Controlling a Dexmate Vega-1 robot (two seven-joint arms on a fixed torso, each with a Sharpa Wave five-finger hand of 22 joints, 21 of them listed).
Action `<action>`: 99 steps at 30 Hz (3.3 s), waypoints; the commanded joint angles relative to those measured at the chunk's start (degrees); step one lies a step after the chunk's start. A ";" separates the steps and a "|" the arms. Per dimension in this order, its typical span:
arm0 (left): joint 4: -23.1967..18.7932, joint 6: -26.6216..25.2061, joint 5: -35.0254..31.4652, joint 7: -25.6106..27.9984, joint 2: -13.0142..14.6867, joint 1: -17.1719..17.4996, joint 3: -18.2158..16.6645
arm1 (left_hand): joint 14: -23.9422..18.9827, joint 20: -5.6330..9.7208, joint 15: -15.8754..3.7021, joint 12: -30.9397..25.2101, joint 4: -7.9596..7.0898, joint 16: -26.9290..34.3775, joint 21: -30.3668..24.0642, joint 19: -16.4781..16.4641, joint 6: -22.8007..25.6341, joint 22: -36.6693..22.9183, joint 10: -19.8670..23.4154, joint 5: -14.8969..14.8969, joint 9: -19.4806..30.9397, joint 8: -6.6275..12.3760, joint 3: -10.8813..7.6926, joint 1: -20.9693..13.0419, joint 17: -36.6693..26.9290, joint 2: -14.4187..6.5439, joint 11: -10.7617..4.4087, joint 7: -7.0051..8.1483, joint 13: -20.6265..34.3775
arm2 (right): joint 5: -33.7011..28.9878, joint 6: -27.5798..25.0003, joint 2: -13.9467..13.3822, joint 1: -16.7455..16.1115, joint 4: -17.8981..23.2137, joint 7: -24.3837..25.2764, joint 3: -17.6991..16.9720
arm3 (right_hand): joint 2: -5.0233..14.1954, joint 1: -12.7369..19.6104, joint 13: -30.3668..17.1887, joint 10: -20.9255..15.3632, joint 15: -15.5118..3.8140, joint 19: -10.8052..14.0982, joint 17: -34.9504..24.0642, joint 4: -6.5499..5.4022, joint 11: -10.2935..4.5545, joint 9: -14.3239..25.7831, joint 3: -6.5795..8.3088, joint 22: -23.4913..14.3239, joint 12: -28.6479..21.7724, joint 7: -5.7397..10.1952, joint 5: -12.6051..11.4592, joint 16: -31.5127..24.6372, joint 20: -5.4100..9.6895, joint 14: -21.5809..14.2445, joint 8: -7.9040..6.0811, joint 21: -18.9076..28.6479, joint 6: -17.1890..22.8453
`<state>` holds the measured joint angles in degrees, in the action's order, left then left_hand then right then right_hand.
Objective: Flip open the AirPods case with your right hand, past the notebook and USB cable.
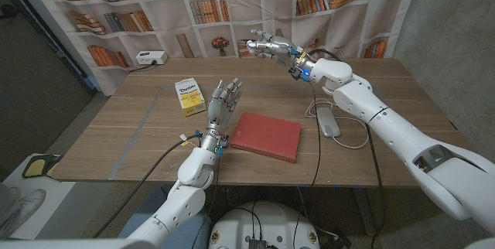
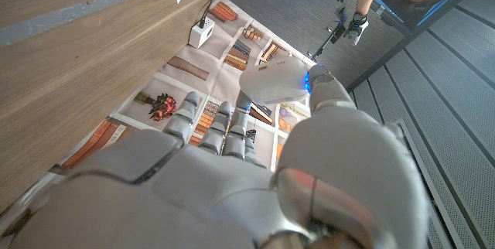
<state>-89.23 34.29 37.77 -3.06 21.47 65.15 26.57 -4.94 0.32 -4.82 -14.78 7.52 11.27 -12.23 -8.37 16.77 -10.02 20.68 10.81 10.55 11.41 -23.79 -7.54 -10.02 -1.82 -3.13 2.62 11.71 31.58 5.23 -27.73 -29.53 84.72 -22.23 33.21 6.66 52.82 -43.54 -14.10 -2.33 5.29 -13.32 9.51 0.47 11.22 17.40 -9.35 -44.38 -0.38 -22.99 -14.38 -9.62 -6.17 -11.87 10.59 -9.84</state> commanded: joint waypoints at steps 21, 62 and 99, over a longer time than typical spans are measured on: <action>-2.28 -2.19 4.75 -2.05 -3.31 -0.23 2.04 | -38.01 -6.11 -1.19 -6.14 -0.40 8.27 -5.45 -15.73 2.34 -2.24 17.43 -0.30 0.19 0.58 -2.92 -0.01 -2.01 -2.56 -1.52 3.59 4.14 | 6.96 3.93 1.77 -2.45 -3.51 -2.28 -2.42 | -0.11 0.83 0.01 -7.42 -3.98 0.50 -0.18 -0.58 -7.48 0.02 -0.04 -0.11 -3.92 0.51 -0.92 0.22 0.35 -0.83 0.01 0.04 -1.00; -1.61 -6.10 19.43 -8.49 -12.05 -0.11 2.95 | -59.23 2.85 -7.27 -29.71 2.06 43.69 -31.45 -32.43 25.06 -21.90 42.23 -0.33 1.47 1.04 0.51 -20.54 -25.00 -0.16 -8.15 0.06 28.92 | 14.34 5.49 4.32 -4.99 -7.85 -9.62 -4.00 | -0.11 1.25 0.15 -7.95 -4.43 1.41 -0.21 -0.62 -7.51 0.02 -0.25 -0.11 -4.48 0.57 -1.55 0.40 0.53 -1.52 0.09 0.06 0.48; -3.13 -8.73 17.57 -8.59 -9.16 -1.24 2.24 | -59.57 2.76 -7.30 -32.16 0.55 47.86 -34.70 -32.25 26.50 -21.94 43.51 -0.38 1.51 -0.42 3.66 -20.75 -26.79 1.26 -7.36 -1.00 31.06 | 20.70 1.62 5.86 -6.69 -10.37 -18.16 -5.01 | -0.10 1.41 -0.23 -7.52 -4.17 2.84 -0.33 -0.69 -7.05 0.03 -0.56 -0.07 -5.00 0.53 -2.11 0.73 -1.18 -1.54 0.29 0.28 1.24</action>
<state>-92.25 25.93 55.50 -11.67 12.05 64.10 28.86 -64.85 2.84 -11.89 -46.69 7.89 58.80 -46.62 -40.71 43.09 -31.85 64.06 10.37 11.87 11.01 -20.37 -28.42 -36.77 -0.66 -10.62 1.73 42.71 51.10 8.06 -21.88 -35.31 73.65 -39.51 28.56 5.84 53.64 -43.13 -14.14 -2.33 7.56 -13.44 9.05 0.52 11.22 16.92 -9.35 -46.27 -0.01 -24.85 -13.75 -10.49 -7.40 -11.65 10.60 -9.00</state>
